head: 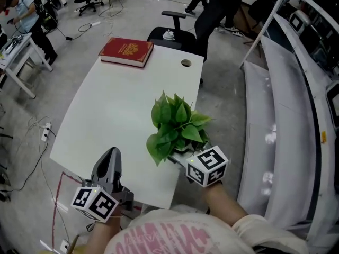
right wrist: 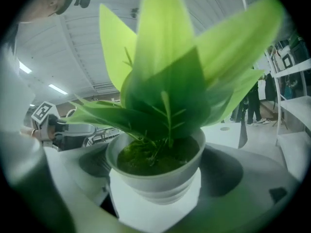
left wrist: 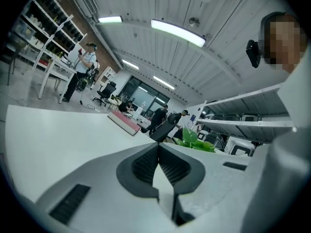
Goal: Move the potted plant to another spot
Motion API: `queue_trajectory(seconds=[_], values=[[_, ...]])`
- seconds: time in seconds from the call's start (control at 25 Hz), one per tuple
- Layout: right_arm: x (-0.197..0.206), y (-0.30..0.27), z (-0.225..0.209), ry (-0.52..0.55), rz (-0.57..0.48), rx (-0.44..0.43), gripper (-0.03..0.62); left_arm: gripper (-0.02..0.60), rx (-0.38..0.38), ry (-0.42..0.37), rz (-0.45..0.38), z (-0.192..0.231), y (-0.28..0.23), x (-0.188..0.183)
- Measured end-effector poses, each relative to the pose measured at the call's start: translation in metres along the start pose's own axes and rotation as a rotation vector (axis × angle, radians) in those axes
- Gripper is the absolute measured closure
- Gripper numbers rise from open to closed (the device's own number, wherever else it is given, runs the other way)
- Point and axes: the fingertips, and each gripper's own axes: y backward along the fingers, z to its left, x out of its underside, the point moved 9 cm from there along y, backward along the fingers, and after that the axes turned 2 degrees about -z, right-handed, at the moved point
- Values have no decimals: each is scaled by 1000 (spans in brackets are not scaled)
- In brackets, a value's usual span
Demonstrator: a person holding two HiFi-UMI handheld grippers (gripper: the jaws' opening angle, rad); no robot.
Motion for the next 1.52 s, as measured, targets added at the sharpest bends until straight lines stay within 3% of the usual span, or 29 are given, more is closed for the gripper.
queue_trajectory(seconds=[0.12, 0.44, 0.72, 1.08, 1.32, 1.52], values=[[-20, 19, 19, 48, -42, -42, 51, 578, 9, -31, -54, -20, 21, -9], [-49, 61, 69, 114, -97, -109, 51, 578, -74, -101, -67, -43, 78, -21], [-63, 72, 96, 134, -133, -105, 51, 578, -34, -115, -112, -41, 105, -35], [-77, 29, 146, 129, -169, 0, 51, 578, 47, -168, -107, 15, 125, -94], [-82, 17, 159, 149, -204, 48, 51, 578, 95, -189, -121, 30, 121, -119], [-88, -28, 208, 134, -235, 75, 51, 578, 142, -216, -121, 80, 140, -165]])
